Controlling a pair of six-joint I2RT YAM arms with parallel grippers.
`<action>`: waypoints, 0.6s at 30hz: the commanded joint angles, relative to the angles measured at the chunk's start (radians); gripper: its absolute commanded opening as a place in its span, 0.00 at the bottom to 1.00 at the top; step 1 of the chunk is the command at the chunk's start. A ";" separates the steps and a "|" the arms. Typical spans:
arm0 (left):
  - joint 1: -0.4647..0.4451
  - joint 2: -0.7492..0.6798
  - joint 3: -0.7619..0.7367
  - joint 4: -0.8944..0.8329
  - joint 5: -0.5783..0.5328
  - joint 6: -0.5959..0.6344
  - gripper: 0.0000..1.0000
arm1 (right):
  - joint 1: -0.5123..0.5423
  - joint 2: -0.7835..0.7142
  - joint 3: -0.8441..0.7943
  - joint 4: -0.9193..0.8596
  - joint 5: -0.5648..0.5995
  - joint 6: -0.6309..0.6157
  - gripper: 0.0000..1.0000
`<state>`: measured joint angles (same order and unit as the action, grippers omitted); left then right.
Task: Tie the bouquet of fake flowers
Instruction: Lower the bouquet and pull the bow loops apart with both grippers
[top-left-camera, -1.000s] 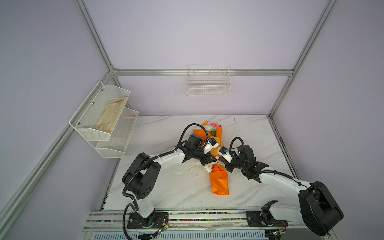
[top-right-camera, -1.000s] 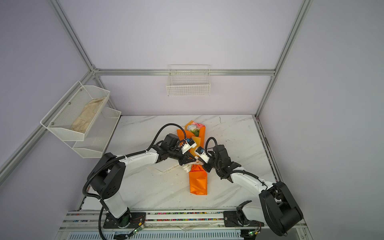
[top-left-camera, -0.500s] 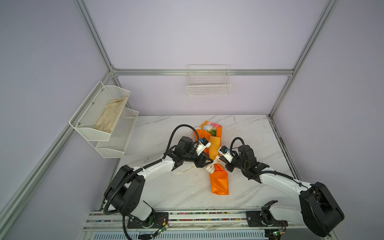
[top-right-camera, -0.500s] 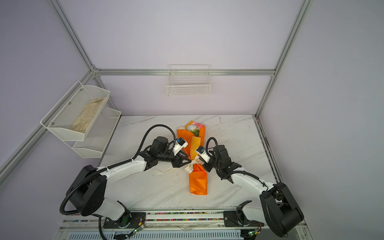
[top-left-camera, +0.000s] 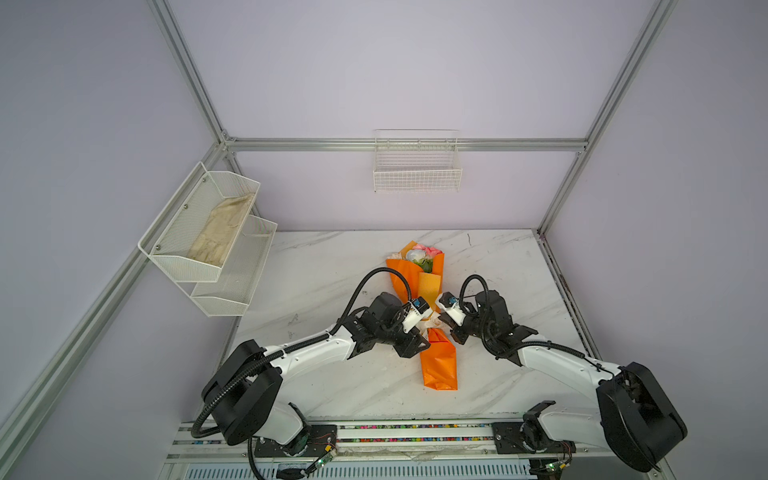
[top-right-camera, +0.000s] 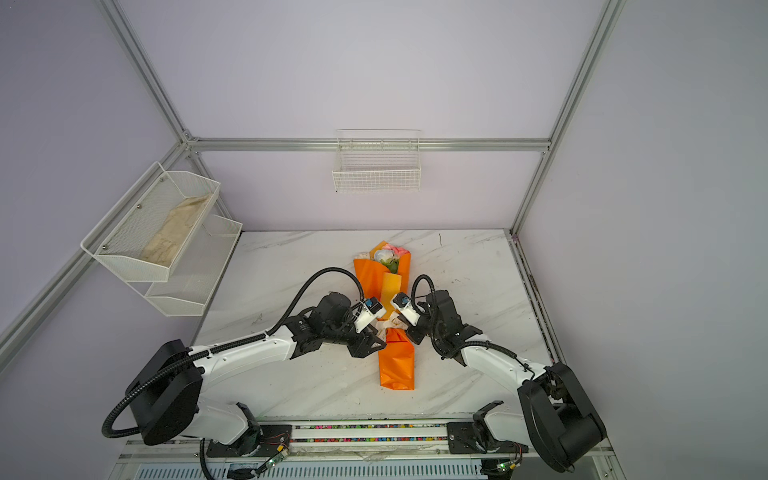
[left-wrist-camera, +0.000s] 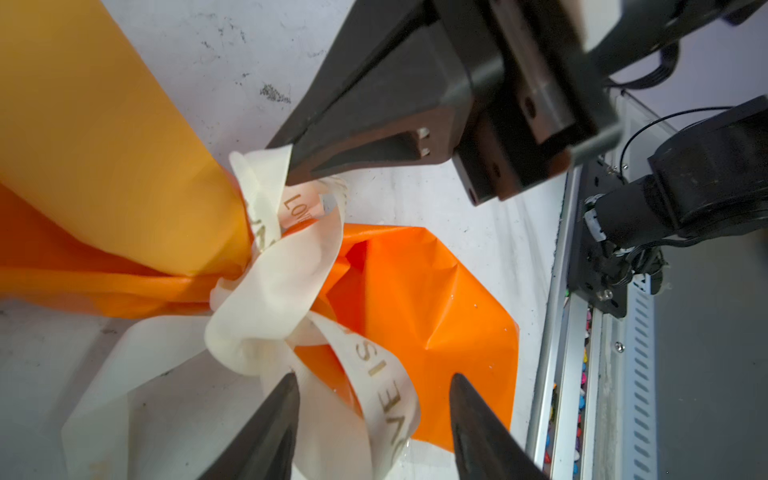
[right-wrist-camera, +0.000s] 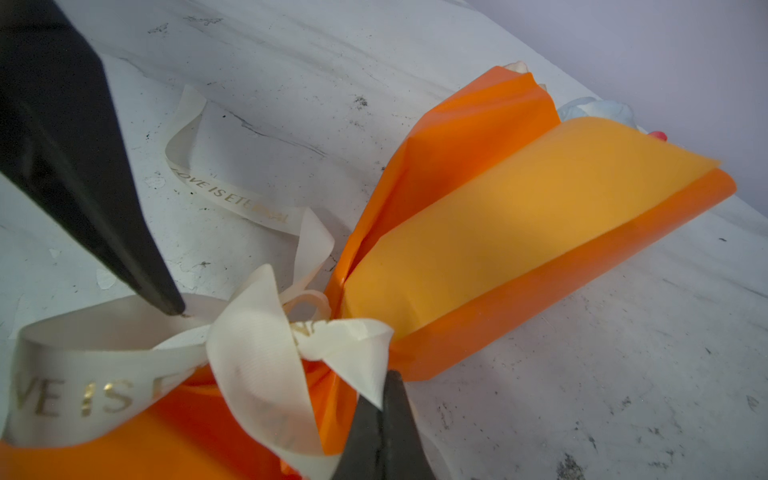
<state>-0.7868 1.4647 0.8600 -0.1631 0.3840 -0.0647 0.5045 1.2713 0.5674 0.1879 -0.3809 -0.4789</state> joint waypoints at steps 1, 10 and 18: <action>-0.006 0.023 0.078 -0.051 -0.054 0.032 0.52 | -0.003 0.007 0.020 -0.002 -0.004 0.005 0.01; -0.008 0.014 0.091 -0.065 -0.067 0.056 0.25 | -0.002 0.002 0.022 -0.008 0.004 0.015 0.01; -0.005 -0.004 0.081 -0.034 -0.013 0.050 0.26 | -0.003 0.018 0.034 -0.017 -0.004 0.044 0.03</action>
<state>-0.7887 1.4960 0.8612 -0.2260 0.3443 -0.0135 0.5045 1.2804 0.5720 0.1841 -0.3813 -0.4503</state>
